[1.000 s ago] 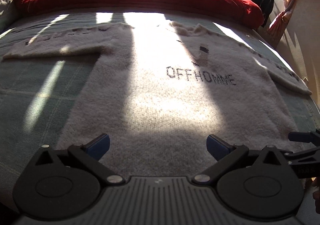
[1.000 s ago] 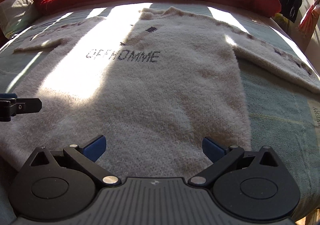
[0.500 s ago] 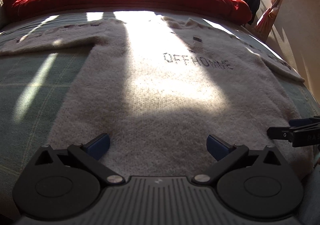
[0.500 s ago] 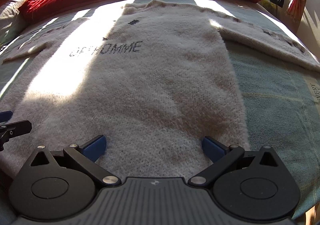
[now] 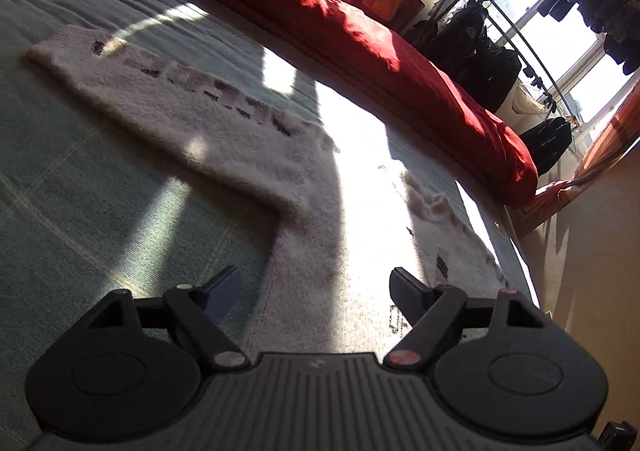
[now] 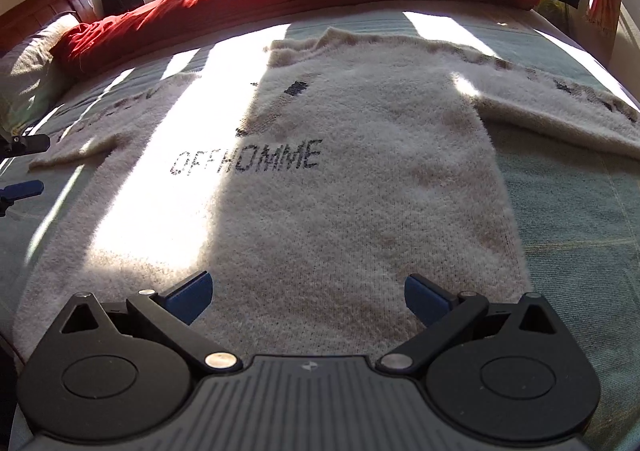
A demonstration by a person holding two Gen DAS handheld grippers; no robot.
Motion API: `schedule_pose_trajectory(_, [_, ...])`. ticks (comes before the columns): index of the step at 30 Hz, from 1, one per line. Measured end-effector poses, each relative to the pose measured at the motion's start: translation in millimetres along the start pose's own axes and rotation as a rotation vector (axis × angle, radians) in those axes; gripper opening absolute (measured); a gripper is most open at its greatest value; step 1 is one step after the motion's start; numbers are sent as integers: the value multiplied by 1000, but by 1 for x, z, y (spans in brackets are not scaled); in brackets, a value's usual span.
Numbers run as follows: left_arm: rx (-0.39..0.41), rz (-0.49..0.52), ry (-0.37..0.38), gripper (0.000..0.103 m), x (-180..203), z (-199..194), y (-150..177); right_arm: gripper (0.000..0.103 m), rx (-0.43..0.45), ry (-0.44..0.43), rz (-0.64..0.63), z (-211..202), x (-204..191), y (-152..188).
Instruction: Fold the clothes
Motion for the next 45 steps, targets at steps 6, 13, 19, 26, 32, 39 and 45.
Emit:
schedule_pose_trajectory(6, [123,-360,-37,78,-76,17,-83,103,-17,-20,-39,13,-22,-7])
schedule_pose_trajectory(13, [224,-638,-79,69,-157,49,-114,103,-72,9,-51,33,-30,-10])
schedule_pose_trajectory(19, [220,-682,-84,64,-178,85,-118,103,-94,48,-66,51,-33,-19])
schedule_pose_trajectory(26, [220,-635,-97,64,-181,109,-148,103,-99,70,-81,69,-39,-28])
schedule_pose_trajectory(32, [230,-595,-120,64,-183,122,-166,103,-103,82,-109,78,-42,-28])
schedule_pose_trajectory(39, [255,-573,-130,63,-186,123,-173,103,-107,84,-119,79,-42,-29])
schedule_pose_trajectory(45, [231,-551,-108,45,-189,118,-160,103,-109,81,-115,81,-41,-29])
Point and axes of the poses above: each gripper's, at about its wrist camera, not at the fingertips, and z roughly the way its jaws point, x to its right, y to its underside, the point moved 5 cm from there along z, roughly the way its jaws point, and after that the axes turned 9 degrees about x, right-handed, at the moved point
